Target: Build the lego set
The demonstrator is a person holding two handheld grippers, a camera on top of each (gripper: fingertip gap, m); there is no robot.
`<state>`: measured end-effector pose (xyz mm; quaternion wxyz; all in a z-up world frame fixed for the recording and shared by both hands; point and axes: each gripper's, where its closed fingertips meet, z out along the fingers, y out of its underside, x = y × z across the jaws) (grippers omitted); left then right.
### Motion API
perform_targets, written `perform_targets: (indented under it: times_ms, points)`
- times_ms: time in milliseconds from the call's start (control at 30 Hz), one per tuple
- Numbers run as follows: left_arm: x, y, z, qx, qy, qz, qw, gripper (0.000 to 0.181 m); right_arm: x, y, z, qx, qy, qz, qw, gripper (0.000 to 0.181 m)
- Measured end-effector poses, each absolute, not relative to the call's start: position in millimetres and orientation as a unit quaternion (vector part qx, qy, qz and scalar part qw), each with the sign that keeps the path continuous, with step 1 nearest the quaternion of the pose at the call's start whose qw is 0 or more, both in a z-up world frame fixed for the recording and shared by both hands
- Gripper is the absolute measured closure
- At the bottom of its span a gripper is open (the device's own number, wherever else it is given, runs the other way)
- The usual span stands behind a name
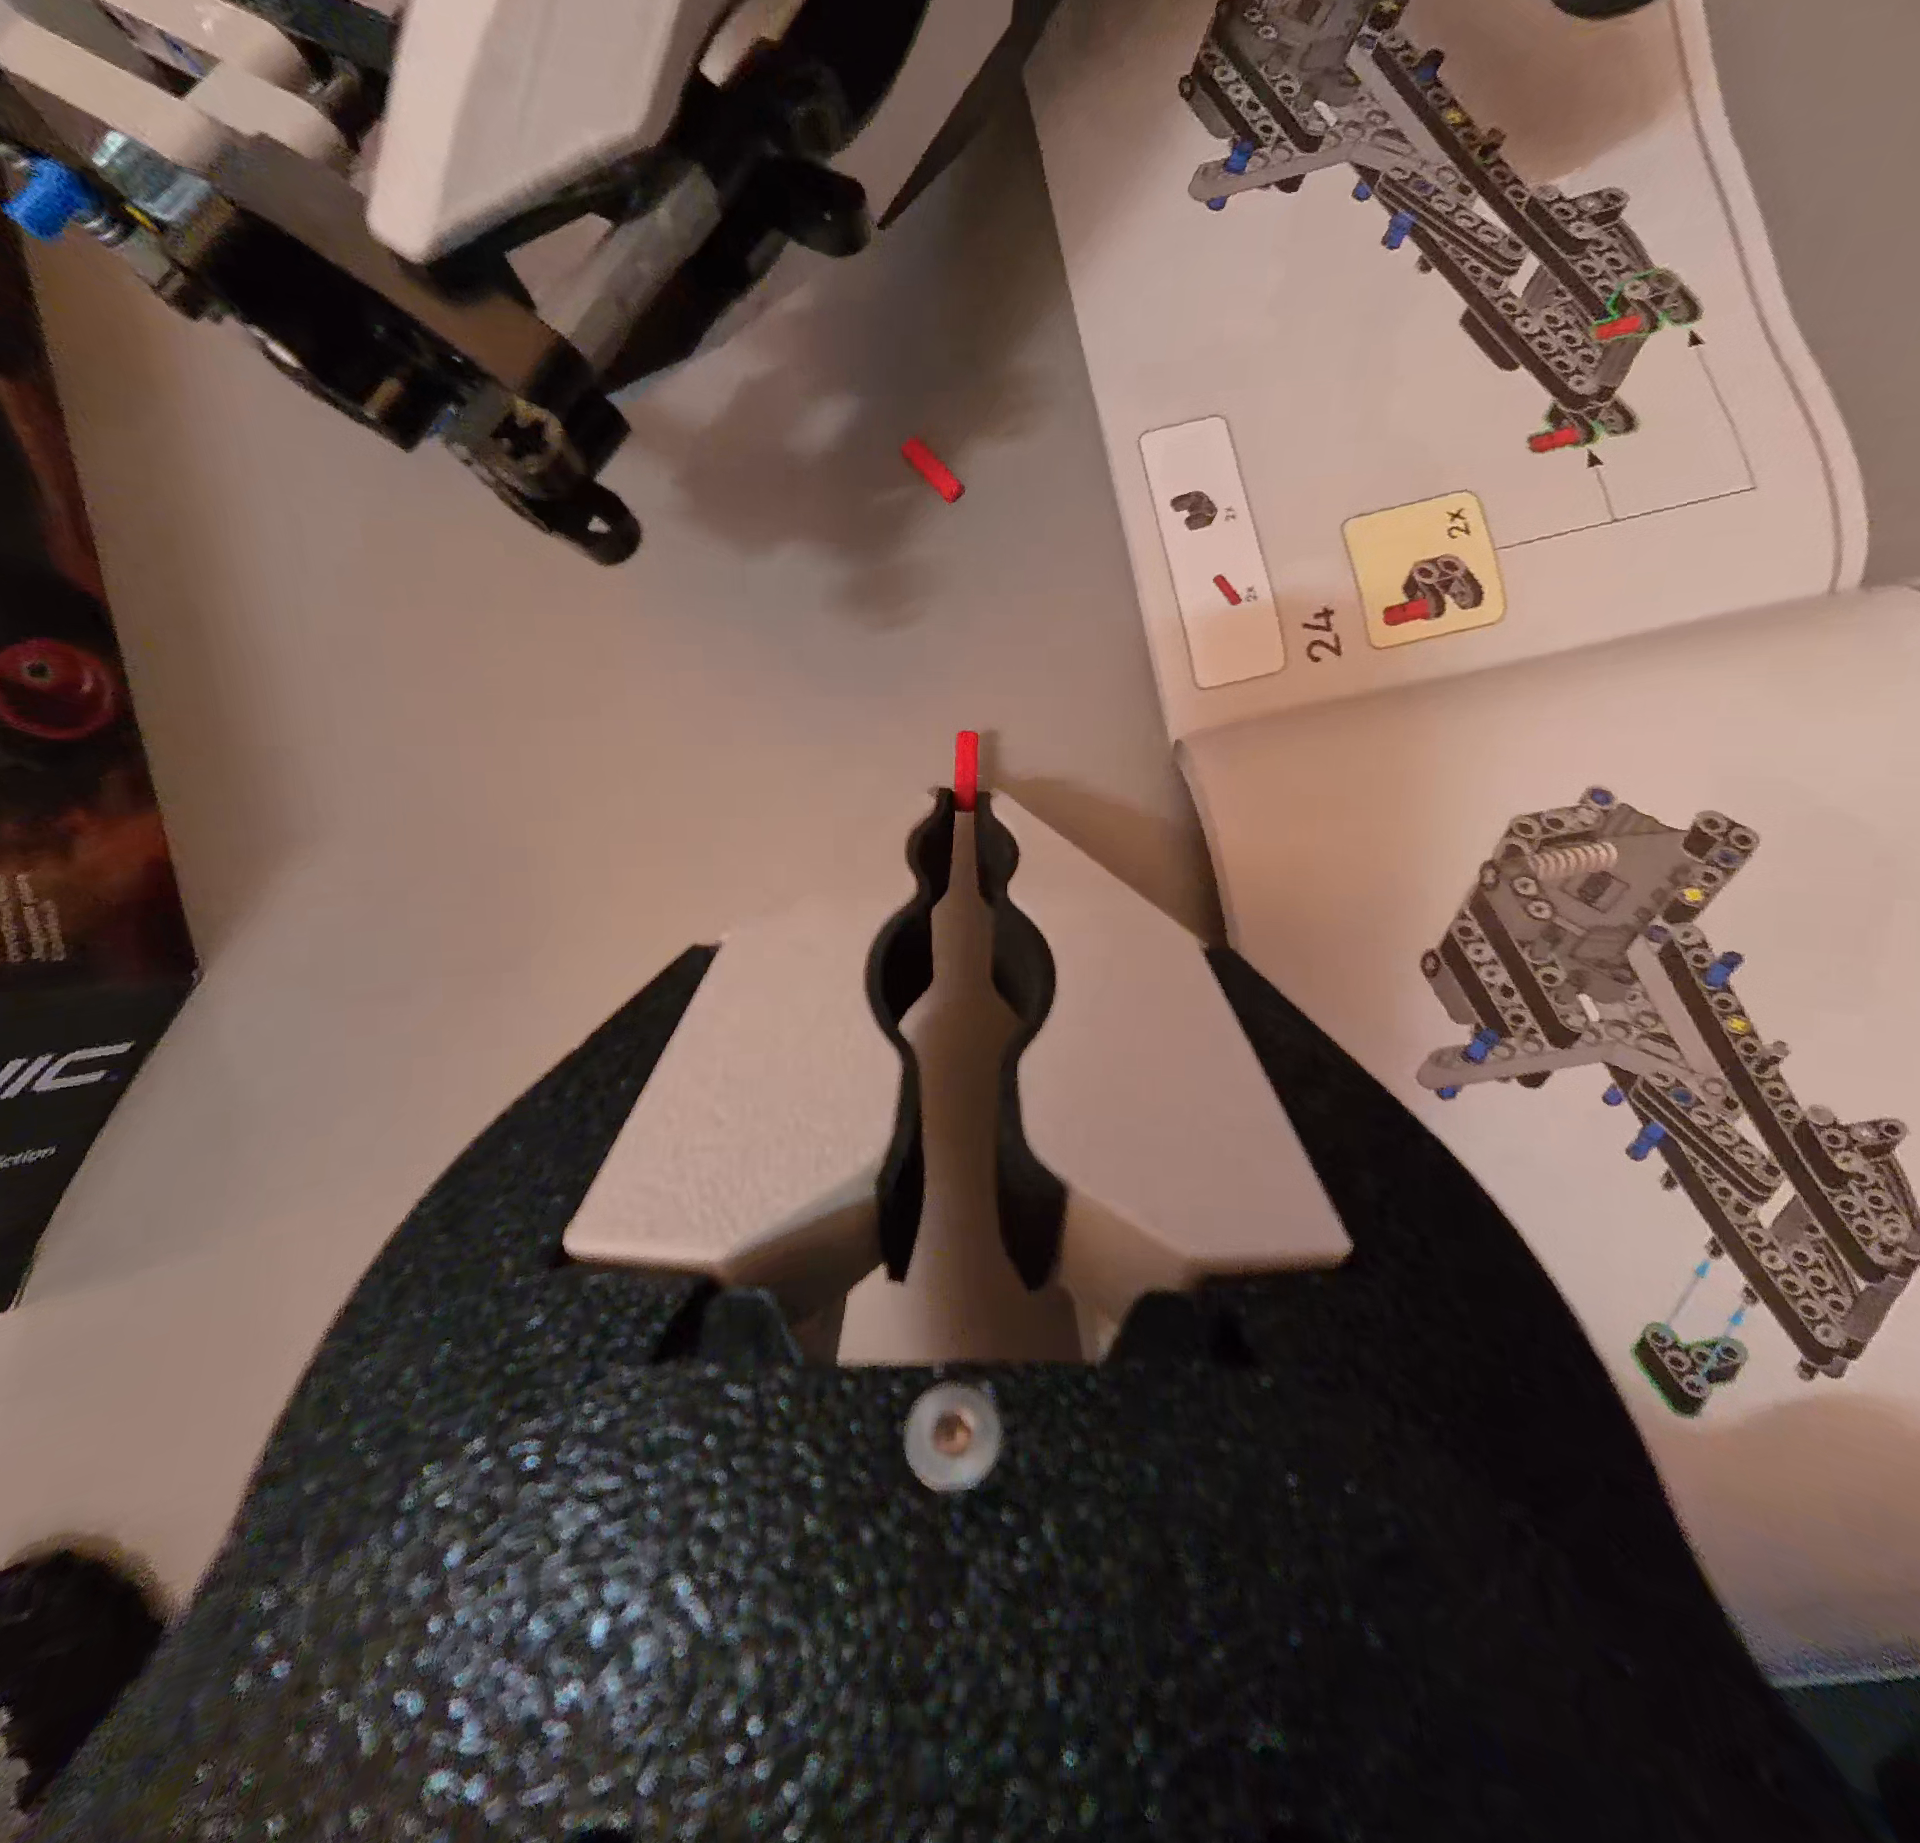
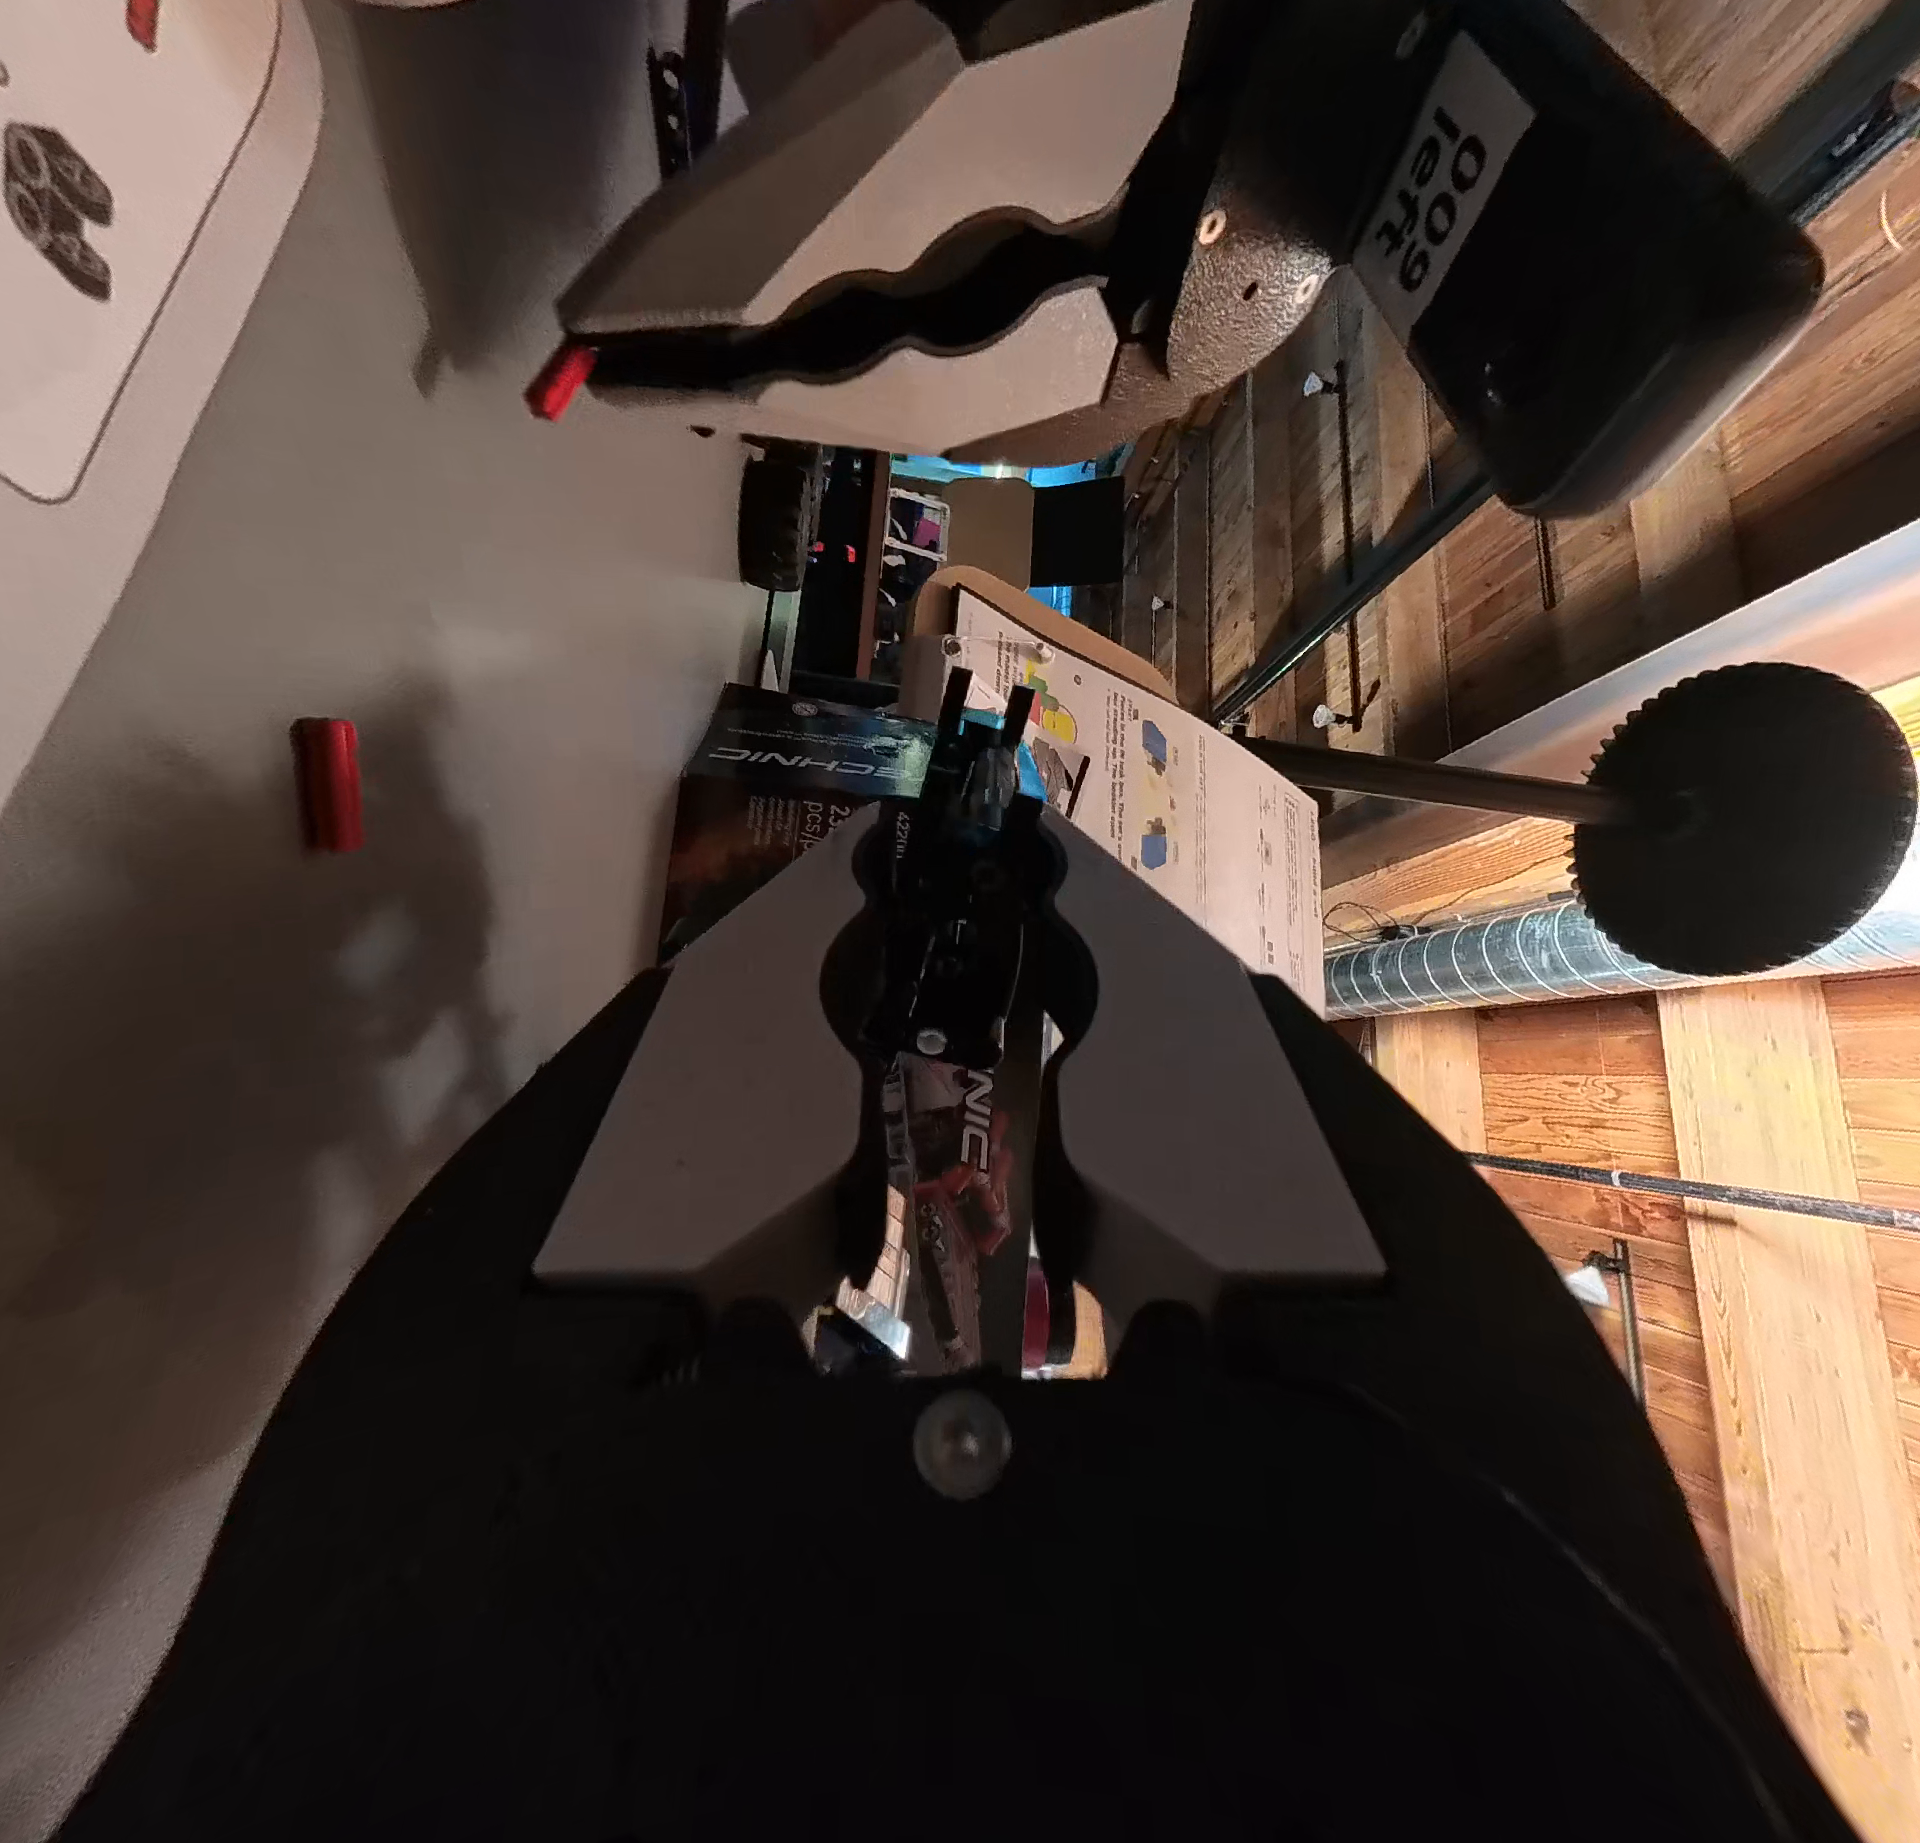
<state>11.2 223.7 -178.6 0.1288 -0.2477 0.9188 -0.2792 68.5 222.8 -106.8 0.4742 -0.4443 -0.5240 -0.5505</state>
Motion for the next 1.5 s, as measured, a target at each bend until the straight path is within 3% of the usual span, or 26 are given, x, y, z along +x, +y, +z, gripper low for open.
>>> perform_targets:
  times_ms: [433, 600, 867, 1000, 1300, 1500]
  points:
    - [2.5, 229.4, -191.2, -0.263, 0.92, -0.276, 0.094, 0.178, 66.5, 222.4, -108.4, -0.443, -0.532, -0.55, 0.467, 0.161]
    - [3.3, 232.3, -191.2, -0.273, 0.913, -0.288, 0.094, 0.17, 64.4, 222.2, -109.6, -0.441, -0.536, -0.55, 0.464, 0.161]
    - [9.1, 226.0, -191.4, -0.274, 0.912, -0.291, 0.094, 0.18, 68.2, 224.0, -105.8, -0.46, -0.518, -0.545, 0.473, 0.162]
    - [14.5, 238.8, -183.9, -0.241, 0.929, -0.232, 0.159, 0.18, 64.2, 223.5, -106.3, -0.461, -0.522, -0.535, 0.479, 0.162]
    - [24.2, 236.9, -106.4, -0.083, 0.918, -0.113, 0.372, 0.179, 46.9, 228.7, -113.7, -0.46, -0.536, -0.51, 0.49, 0.166]
    - [26.5, 220.1, -109.8, -0.03, 0.921, -0.047, 0.386, 0.179, 50.8, 231.9, -110.1, -0.508, -0.492, -0.451, 0.544, 0.153]
